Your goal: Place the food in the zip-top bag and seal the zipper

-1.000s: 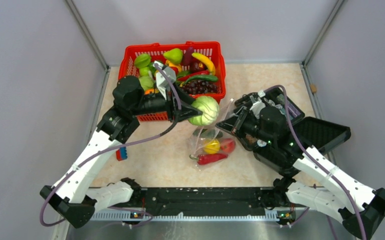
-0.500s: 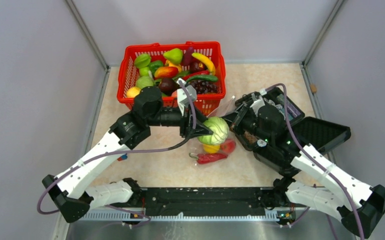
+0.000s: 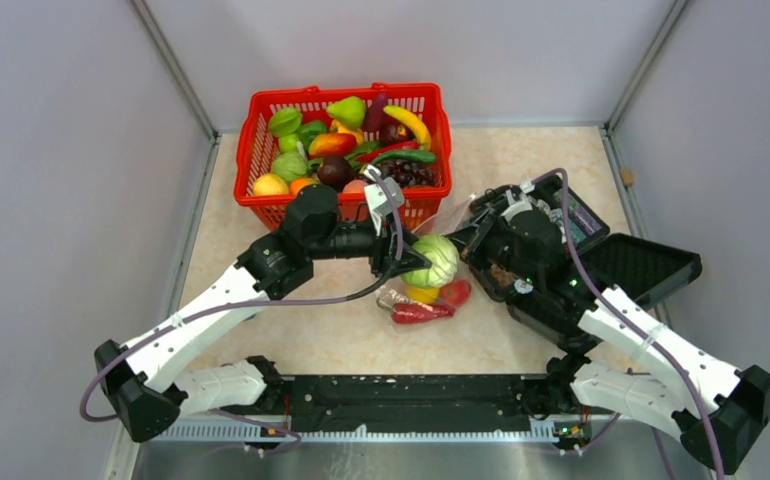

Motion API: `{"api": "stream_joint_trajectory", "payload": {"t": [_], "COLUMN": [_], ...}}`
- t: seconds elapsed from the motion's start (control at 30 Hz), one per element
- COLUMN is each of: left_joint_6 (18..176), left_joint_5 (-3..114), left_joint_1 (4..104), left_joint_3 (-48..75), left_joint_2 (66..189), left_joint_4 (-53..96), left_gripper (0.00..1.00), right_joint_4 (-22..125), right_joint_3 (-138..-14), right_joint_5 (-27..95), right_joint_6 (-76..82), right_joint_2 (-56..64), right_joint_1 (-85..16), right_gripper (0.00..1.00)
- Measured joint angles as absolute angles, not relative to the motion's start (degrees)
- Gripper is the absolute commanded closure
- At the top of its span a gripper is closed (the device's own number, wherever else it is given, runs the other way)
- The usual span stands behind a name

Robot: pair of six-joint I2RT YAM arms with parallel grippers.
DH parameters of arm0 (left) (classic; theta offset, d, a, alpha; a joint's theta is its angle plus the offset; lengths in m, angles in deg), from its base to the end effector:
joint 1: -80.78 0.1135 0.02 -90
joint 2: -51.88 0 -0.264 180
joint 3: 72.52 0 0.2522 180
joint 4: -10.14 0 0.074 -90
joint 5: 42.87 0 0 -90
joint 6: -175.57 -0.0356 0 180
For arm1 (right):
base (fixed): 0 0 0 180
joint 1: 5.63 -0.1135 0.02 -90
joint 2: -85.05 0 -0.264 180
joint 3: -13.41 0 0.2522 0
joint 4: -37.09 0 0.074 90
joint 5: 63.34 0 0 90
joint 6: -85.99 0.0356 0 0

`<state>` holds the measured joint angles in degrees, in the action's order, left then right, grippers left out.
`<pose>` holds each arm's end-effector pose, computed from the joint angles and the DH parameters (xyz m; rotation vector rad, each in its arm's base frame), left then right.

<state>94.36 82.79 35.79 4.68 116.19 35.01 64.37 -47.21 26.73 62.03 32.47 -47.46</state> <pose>0.1636 -0.1929 0.3863 1.0320 1.6072 -1.2074 0.1585 0.1419 0.3223 0.4440 2.0747 1.2187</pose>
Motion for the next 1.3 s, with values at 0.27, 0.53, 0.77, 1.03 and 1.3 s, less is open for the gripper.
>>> {"api": "stream_joint_trajectory", "payload": {"t": [0.27, 0.53, 0.77, 1.03, 1.3], "left_joint_6": [92.8, 92.6, 92.7, 92.4, 91.4], "left_joint_5": [74.2, 68.6, 66.6, 62.8, 62.3], "left_joint_1": [35.6, 35.7, 35.7, 36.1, 36.2], "left_joint_3": [1.6, 1.0, 1.3, 5.5, 6.8], "left_joint_2": [114.6, 114.6, 114.8, 118.2, 121.9], "left_joint_4": [34.3, 34.2, 34.2, 33.2, 32.6], "left_gripper": [0.6, 0.6, 0.58, 0.59, 0.57], "right_joint_4": [65.5, 66.8, 67.6, 70.3, 69.9], "right_joint_3": [-47.2, -47.2, -47.2, -48.4, -49.3], "right_joint_5": [26.5, 26.5, 27.3, 32.3, 35.0], "right_joint_6": [61.4, 59.8, 57.5, 54.8, 53.8], "right_joint_2": [33.5, 34.9, 34.9, 35.0, 36.4], "right_joint_1": [-47.5, -47.5, -47.5, -47.9, -47.9], "right_gripper": [1.0, 1.0, 1.0, 1.0, 1.0]}}
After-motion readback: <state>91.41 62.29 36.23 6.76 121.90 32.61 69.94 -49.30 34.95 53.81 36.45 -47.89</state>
